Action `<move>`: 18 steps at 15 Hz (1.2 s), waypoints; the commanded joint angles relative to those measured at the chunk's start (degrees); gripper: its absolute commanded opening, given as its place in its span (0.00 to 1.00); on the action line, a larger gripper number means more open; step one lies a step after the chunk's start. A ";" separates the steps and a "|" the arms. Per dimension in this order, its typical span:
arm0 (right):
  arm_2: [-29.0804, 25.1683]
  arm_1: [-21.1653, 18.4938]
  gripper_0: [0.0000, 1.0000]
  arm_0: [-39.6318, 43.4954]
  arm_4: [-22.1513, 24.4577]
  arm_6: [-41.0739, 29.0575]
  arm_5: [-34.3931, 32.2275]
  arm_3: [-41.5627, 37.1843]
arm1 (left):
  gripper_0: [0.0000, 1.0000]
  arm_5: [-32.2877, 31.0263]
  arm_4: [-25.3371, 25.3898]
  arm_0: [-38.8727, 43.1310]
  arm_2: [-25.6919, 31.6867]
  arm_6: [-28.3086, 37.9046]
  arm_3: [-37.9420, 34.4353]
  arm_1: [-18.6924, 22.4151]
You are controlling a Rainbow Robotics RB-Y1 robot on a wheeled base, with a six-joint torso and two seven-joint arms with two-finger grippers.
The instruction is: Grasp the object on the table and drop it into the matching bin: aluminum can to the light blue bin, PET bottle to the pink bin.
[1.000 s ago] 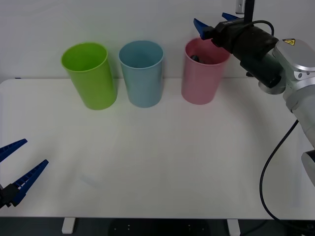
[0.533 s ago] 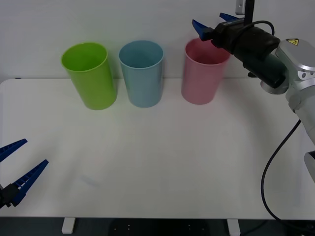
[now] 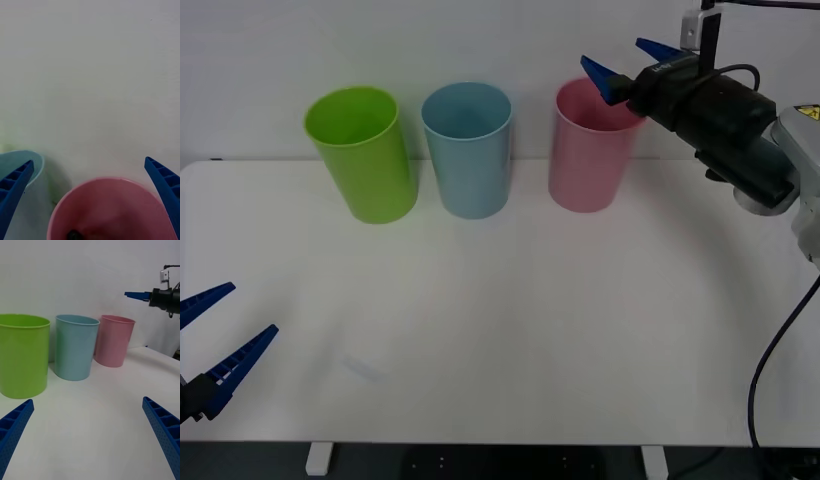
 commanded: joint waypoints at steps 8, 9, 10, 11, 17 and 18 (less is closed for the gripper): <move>-3.69 -5.93 1.00 20.97 -5.24 0.98 -3.97 -22.81 | 1.00 0.00 0.00 0.00 0.00 0.00 0.00 0.00; -5.01 -5.93 1.00 24.22 -5.24 1.34 -4.77 -25.53 | 1.00 0.00 0.00 0.00 0.00 0.00 0.00 0.00; -6.06 -5.93 1.00 26.59 -5.24 1.60 -5.29 -27.47 | 1.00 0.00 0.00 0.00 0.00 0.00 0.00 0.00; -6.94 -5.93 1.00 28.79 -4.98 1.95 -5.64 -29.31 | 1.00 0.00 0.00 0.00 0.00 0.00 0.00 0.00; -11.78 -5.93 1.00 40.74 -5.15 4.76 -9.69 -38.45 | 1.00 0.00 0.00 0.00 0.00 0.00 0.00 0.00; -13.18 -5.66 1.00 42.76 -5.42 5.29 -12.15 -39.33 | 1.00 0.00 0.00 0.00 0.00 0.00 0.00 0.00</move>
